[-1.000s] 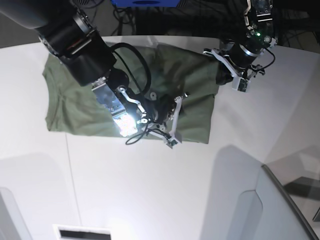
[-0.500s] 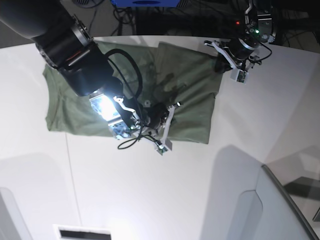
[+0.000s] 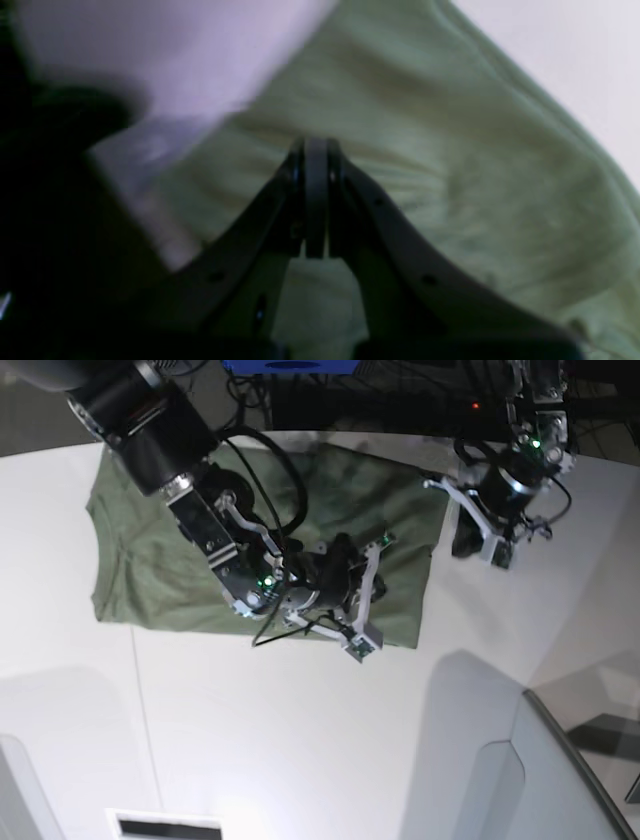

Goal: Layout the t-shirt on the table in an organized manner, then fold the t-shirt properly
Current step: 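Fold the held shirt end with the right gripper over the shirt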

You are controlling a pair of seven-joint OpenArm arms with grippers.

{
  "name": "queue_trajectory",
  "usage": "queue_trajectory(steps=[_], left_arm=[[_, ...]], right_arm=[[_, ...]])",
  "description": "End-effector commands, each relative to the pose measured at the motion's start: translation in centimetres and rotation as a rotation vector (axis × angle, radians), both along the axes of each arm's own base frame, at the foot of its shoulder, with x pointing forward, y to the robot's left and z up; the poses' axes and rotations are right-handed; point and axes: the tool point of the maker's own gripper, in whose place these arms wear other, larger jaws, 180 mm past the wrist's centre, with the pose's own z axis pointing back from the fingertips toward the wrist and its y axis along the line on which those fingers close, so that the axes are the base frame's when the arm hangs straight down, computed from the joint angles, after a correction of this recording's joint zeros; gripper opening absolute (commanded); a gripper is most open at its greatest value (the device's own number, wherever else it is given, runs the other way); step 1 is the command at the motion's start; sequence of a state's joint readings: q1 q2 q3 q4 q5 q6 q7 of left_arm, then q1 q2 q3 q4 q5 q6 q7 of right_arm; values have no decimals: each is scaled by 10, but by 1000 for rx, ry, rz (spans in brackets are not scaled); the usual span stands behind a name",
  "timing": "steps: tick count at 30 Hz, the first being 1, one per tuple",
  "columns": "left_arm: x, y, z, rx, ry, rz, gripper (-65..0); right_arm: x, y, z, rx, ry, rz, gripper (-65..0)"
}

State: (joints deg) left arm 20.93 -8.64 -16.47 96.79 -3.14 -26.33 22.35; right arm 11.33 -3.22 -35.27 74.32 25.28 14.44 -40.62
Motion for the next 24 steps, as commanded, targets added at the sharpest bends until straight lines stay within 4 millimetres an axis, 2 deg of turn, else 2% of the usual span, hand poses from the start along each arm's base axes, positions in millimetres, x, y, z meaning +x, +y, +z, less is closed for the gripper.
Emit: queue_trajectory(steps=[1, 5, 8, 10, 13, 16, 21, 24], left_arm=[[16, 12, 10, 28, -34, 11, -650], [66, 28, 10, 48, -1, 48, -650], [99, 31, 17, 35, -10, 60, -650], [120, 20, 15, 30, 20, 34, -650], [140, -4, 4, 26, 69, -32, -650], [145, -24, -12, 31, 123, -94, -650], [146, -53, -36, 47, 196, -191, -650], [143, -65, -51, 45, 215, -231, -650]], right_arm=[[4, 3, 12, 14, -24, 5, -650], [-36, 17, -9, -41, 36, 113, -650], [-60, 36, -21, -54, 77, 177, -650], [-66, 44, -29, -43, 100, 174, -650], [-70, 49, -41, -33, 125, 157, -650], [-69, 50, -46, -18, 129, 136, -650], [-61, 56, -44, 65, 179, 84, -650], [-62, 51, -54, 72, 236, 53, -650]])
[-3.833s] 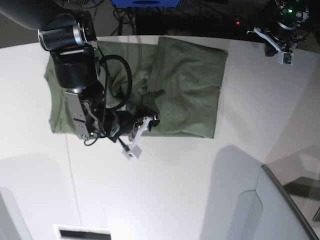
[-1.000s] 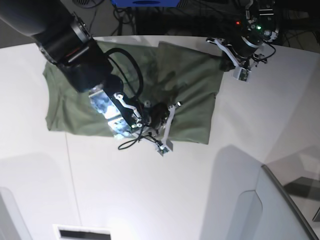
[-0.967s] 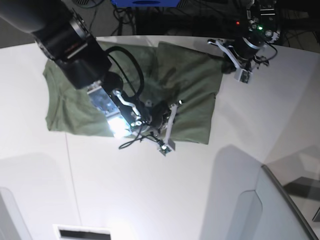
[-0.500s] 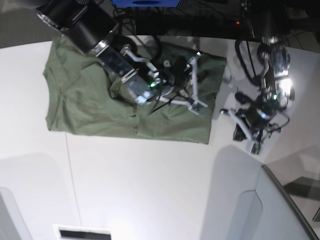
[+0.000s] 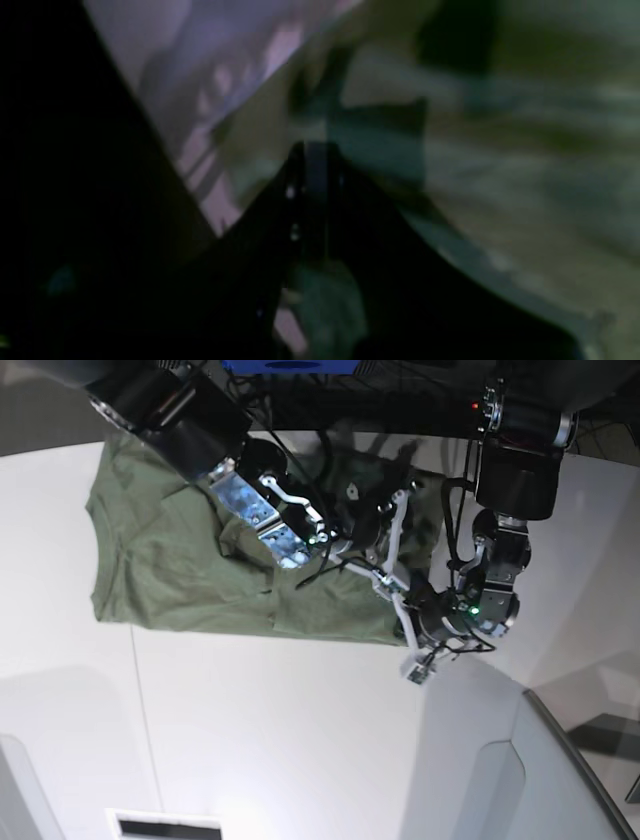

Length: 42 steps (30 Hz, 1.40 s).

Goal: Layout the t-shirt on the table in an organized manner, then fold the t-shirt properly
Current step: 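Fold the held shirt end with the right gripper over the shirt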

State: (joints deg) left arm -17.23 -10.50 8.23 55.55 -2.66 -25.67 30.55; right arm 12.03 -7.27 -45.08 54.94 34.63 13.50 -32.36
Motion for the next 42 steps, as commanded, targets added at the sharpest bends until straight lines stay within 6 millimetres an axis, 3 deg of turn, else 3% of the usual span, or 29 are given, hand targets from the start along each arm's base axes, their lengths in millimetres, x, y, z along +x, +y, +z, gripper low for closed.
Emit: queue_trajectory(steps=[1, 8, 13, 16, 20, 26, 28, 31, 33, 35, 38, 40, 42], left_arm=[[15, 1, 11, -11, -41, 0, -650], [25, 10, -3, -49, -36, 40, -650], [38, 11, 4, -65, -71, 49, -650], [42, 8, 9, -68, -84, 43, -650], [53, 1, 29, -75, -145, 24, -650], [67, -4, 68, -30, -202, -10, -650], [62, -8, 77, -15, -216, -28, -650], [51, -18, 89, 2, -241, -60, -650], [38, -22, 93, 4, -256, -77, -650], [29, -1, 97, 8, -271, -36, -650], [12, 45, 100, -30, -284, 107, -650], [-8, 89, 99, -55, -272, 191, -650], [-32, 127, 96, -66, -253, 235, -650]], right_arm=[[2, 8, 7, 31, -3, 5, -650], [-15, -1, -6, -22, 50, 35, -650], [-14, -27, -27, -128, 113, 57, -650], [-8, -35, -29, -136, 123, 30, -650], [-7, -33, -27, -131, 124, 28, -650], [4, -21, 8, -100, 69, 84, -650], [14, -21, 26, -73, 53, 69, -650], [26, -41, 44, -48, 46, 7, -642], [33, -66, 52, -34, 52, -72, -636], [33, -91, 51, -42, 76, -139, -588], [23, -124, 42, -65, 111, -213, -446], [13, -134, 36, -79, 124, -225, -365], [8, -135, 33, -81, 134, -225, -338]])
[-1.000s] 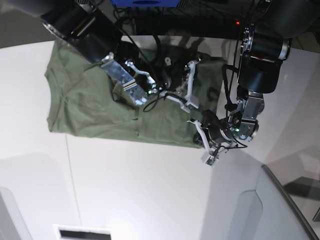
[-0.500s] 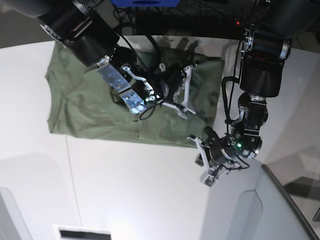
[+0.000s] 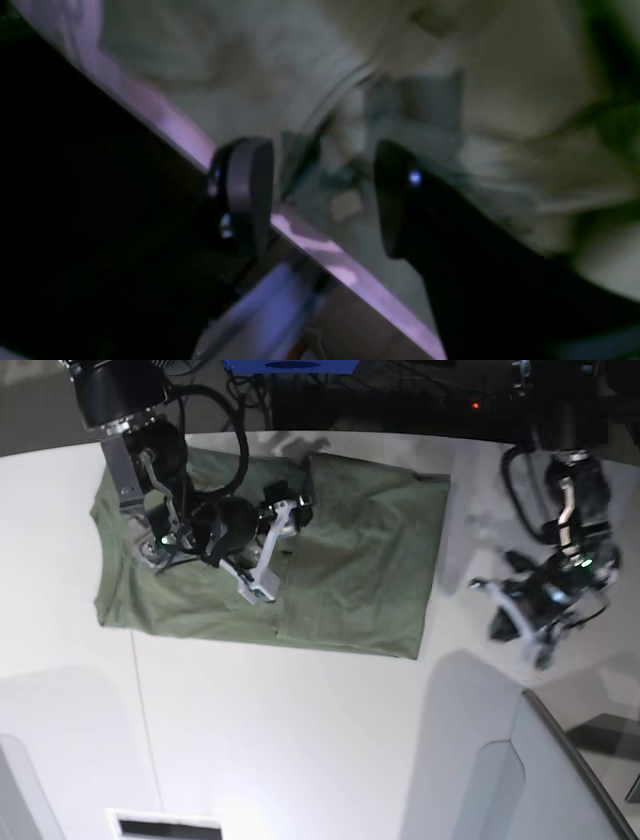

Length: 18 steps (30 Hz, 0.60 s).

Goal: Layout the t-shirt on the table in an organized manner, then fold the t-shirt properly
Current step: 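Fold the held shirt end with the right gripper over the shirt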

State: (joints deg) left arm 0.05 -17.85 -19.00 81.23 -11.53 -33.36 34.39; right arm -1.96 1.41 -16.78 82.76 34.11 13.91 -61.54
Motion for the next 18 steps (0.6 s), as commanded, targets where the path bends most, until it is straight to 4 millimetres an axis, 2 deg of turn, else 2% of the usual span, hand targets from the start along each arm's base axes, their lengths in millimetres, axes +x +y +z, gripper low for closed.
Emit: queue_trajectory(steps=[1, 3, 6, 10, 14, 18], left_arm=[[-3, 11, 10, -9, -39, 5, -650], [-27, 36, 8, 2, -50, 39, -650], [-58, 55, 2, -1, -63, 75, -650], [-93, 79, -14, -24, -60, 154, -650], [-110, 92, -25, -65, -36, 188, -650], [-113, 99, -25, -64, -36, 215, -650]], right_arm=[[15, 6, 13, 35, -49, -10, -338], [16, 9, 15, 48, -56, -15, -338], [23, 11, 17, 64, -84, -37, -330], [16, 8, -2, 52, -32, -51, -330], [14, 13, -14, 63, -4, -74, -330], [18, 14, -16, 61, 1, -74, -335]])
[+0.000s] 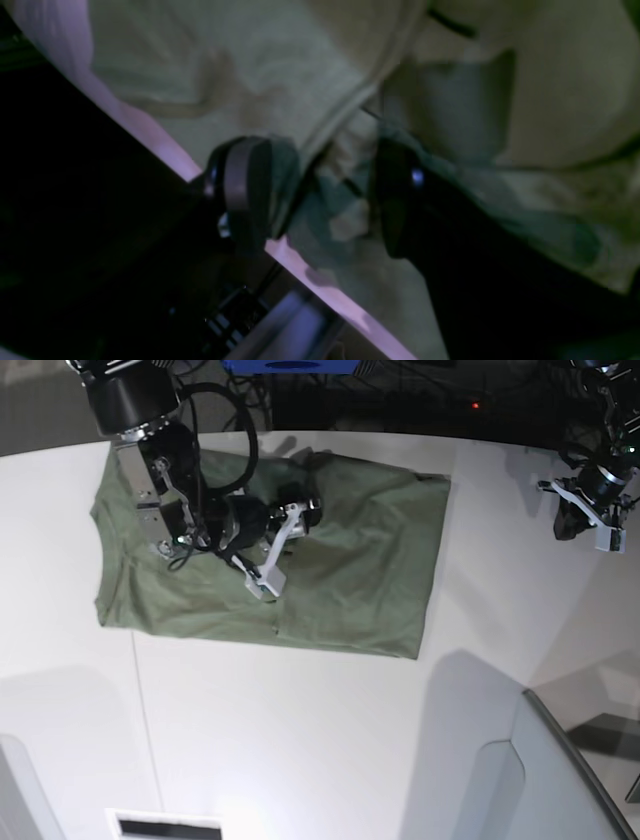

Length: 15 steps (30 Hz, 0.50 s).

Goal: Layout the t-shirt on the table in an organized manner, then fold the t-shirt properly
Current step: 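Fold the held shirt end with the right gripper over the shirt, then press the folded end flat with the right gripper, then release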

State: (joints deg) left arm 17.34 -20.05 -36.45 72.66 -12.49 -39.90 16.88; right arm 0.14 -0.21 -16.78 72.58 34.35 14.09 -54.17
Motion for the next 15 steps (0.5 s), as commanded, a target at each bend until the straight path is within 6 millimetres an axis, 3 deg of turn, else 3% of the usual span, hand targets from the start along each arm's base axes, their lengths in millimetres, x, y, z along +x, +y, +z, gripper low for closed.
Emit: queue_trajectory(steps=[1, 15], left_arm=[[8, 8, 14, 13, -49, -1, -650], [7, 6, 11, 14, -37, -8, -650]], right_arm=[[12, 6, 11, 31, -34, -2, -335], [21, 14, 13, 39, -29, 2, -336]])
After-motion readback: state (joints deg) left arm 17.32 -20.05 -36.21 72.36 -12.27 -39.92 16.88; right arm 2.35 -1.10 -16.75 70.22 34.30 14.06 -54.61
